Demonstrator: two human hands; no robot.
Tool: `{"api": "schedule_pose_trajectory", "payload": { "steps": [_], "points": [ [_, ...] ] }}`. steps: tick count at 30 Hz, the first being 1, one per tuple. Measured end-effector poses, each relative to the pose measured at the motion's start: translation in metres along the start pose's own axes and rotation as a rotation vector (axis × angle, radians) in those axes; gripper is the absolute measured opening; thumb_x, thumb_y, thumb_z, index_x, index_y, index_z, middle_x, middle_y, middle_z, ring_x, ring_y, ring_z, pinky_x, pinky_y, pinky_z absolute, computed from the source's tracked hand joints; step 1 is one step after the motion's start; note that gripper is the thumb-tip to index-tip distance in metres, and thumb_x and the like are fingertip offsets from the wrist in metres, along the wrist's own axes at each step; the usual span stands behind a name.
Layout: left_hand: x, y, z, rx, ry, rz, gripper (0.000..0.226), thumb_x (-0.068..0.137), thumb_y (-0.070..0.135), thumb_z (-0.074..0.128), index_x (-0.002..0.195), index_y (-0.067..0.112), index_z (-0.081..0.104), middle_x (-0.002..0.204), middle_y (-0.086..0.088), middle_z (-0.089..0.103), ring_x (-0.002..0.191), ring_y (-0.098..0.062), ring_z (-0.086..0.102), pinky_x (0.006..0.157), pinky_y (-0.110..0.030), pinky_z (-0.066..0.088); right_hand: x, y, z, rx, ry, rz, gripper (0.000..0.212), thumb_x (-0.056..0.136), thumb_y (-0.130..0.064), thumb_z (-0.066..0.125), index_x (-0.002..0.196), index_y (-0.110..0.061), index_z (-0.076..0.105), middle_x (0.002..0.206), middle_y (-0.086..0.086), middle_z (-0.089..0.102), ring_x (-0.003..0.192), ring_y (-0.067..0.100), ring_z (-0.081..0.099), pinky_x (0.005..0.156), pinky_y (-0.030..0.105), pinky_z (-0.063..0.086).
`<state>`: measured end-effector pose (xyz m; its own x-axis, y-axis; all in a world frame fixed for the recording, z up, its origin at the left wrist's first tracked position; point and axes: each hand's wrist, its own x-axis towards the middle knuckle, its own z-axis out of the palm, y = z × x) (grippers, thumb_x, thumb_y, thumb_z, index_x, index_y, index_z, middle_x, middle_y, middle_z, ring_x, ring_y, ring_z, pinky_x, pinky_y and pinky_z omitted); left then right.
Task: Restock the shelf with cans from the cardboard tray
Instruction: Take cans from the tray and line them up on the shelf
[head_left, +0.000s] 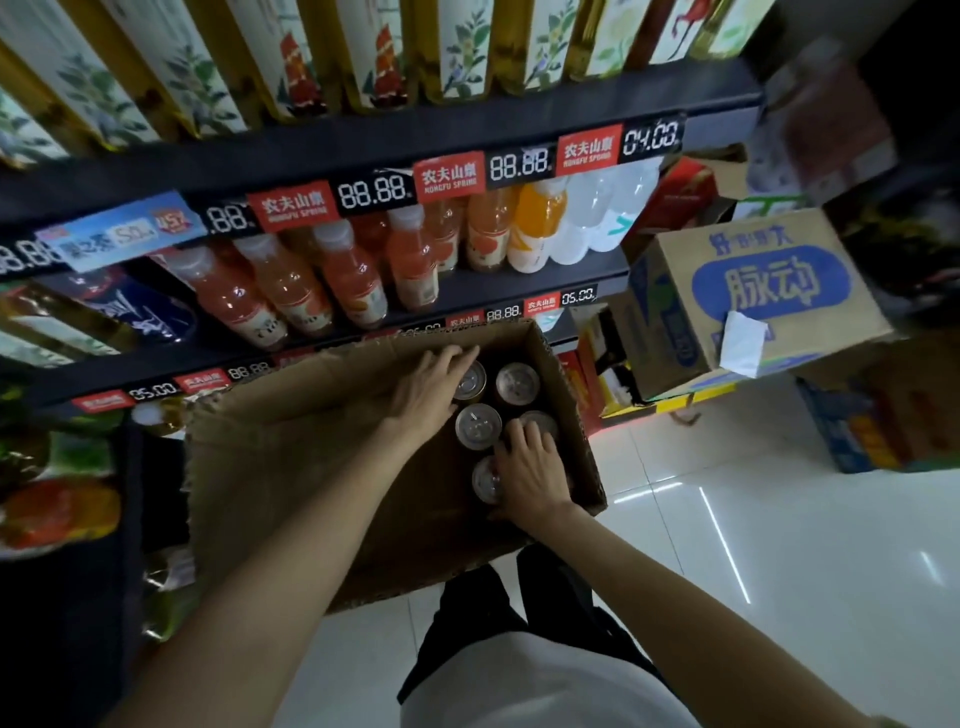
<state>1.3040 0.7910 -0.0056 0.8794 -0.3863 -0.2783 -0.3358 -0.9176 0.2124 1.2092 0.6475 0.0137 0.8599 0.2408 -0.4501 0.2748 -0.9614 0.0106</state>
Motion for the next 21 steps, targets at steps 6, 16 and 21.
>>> {"api": "schedule_pose_trajectory", "payload": {
  "steps": [6,16,21],
  "points": [
    [-0.013,-0.004,-0.007,0.084,0.013,-0.063,0.068,0.082,0.020,0.068,0.140,0.018,0.031,0.139,-0.009,0.030,0.106,-0.028,0.054,0.079,-0.036,0.047,-0.003,0.010,-0.005,0.124,0.035,-0.038,0.070,0.072,-0.044,0.071,0.126,-0.011,0.042,0.129,0.014,0.040,0.120,0.033,0.037,0.100,0.038,0.031],
    [-0.122,-0.031,-0.036,-0.765,0.258,-0.436,0.062,0.075,0.012,0.075,0.128,0.014,0.043,0.124,0.000,0.047,0.115,-0.013,0.046,0.086,-0.012,0.035,-0.037,0.054,-0.108,1.322,0.024,-0.022,0.047,0.064,-0.013,0.084,0.096,-0.022,0.051,0.090,-0.010,0.059,0.084,0.011,0.058,0.068,0.020,0.048],
    [-0.155,-0.010,-0.105,-1.092,0.590,-0.431,0.054,0.071,0.028,0.077,0.119,0.026,0.051,0.107,0.017,0.054,0.095,0.000,0.057,0.072,-0.005,0.046,-0.037,0.050,-0.174,1.594,-0.022,-0.194,0.036,0.068,-0.033,0.077,0.101,-0.031,0.063,0.105,-0.004,0.068,0.100,0.015,0.064,0.085,0.031,0.050]
  ]
}}
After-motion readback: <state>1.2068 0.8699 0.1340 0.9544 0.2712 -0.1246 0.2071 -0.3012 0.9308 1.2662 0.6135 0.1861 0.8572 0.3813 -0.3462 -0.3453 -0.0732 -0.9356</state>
